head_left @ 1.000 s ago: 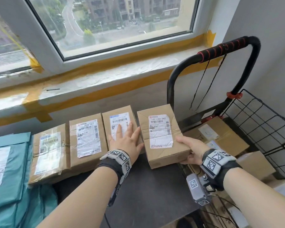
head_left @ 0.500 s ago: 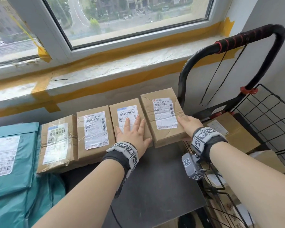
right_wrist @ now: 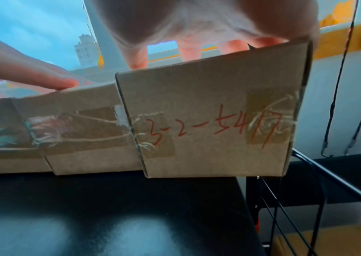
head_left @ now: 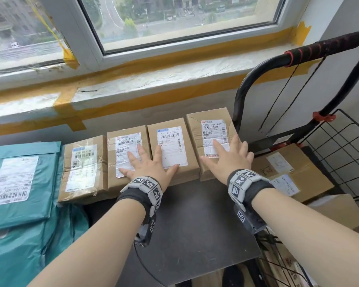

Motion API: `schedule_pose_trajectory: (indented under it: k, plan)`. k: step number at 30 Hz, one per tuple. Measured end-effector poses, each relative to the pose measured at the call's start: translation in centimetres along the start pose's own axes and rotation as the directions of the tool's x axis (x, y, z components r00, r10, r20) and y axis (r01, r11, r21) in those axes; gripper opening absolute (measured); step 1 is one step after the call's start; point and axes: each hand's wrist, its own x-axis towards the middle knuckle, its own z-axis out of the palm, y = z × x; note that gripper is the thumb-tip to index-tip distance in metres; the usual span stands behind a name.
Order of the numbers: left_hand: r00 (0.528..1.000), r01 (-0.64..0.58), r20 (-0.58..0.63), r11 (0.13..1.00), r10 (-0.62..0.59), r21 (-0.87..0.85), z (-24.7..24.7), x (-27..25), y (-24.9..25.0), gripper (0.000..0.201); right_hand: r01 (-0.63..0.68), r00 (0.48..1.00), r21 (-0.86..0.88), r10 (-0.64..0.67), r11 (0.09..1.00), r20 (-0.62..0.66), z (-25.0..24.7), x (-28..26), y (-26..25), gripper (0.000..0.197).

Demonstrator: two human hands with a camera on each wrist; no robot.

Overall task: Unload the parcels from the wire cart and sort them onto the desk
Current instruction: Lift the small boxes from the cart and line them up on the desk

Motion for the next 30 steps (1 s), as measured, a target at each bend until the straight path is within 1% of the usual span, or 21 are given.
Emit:
schedule_pose_trajectory:
  k: [5,11,13,17,21,23,25,28,30]
  plan:
    - [1.000,-0.020,0.005,1.000,0.020,-0.015,0.3,0.3,-0.4,0.083,0.014,1.000,0.019,-0.015,1.000,0.012,-0.1,0.4,0.1,0.076]
    - [0.999,-0.036,0.008,0.999,0.036,-0.014,0.5,0.0,-0.4,0.083,0.016,1.000,-0.004,-0.016,1.000,0.019,-0.2,0.2,0.3,0.076]
    - [0.999,-0.038,0.015,0.999,0.038,-0.031,0.4,-0.1,-0.4,0.084,0.035,0.999,-0.020,-0.035,0.999,-0.008,0.0,-0.2,-0.1,0.074]
    - [0.999,-0.039,0.036,0.998,0.040,-0.047,0.1,0.0,-0.5,0.084,0.082,0.996,-0.063,-0.080,0.995,0.031,0.7,-1.1,-0.9,0.073]
    - [0.998,-0.047,0.039,0.996,0.050,-0.072,-0.4,0.1,-0.6,0.082,0.076,0.996,0.007,-0.077,0.997,0.051,0.1,-0.8,-0.7,0.068]
    - [0.996,-0.088,-0.002,0.995,0.088,-0.053,-0.4,-0.1,-0.4,0.079,0.070,0.997,0.083,-0.071,0.994,0.010,0.0,-0.8,-0.4,0.064]
    - [0.985,-0.168,-0.052,0.986,0.167,-0.013,-0.4,-0.5,0.1,0.076,0.069,0.997,0.186,-0.059,0.980,-0.058,-0.2,-1.1,0.0,0.057]
    - [0.951,-0.295,-0.087,0.955,0.297,0.038,-0.6,-1.2,1.6,0.075,0.106,0.986,0.289,-0.063,0.952,-0.155,-0.6,-2.1,0.8,0.046]
    - [0.921,-0.374,-0.098,0.927,0.376,0.042,-0.9,-1.7,2.9,0.074,0.103,0.983,0.331,-0.045,0.938,-0.180,-1.0,-3.0,1.7,0.046]
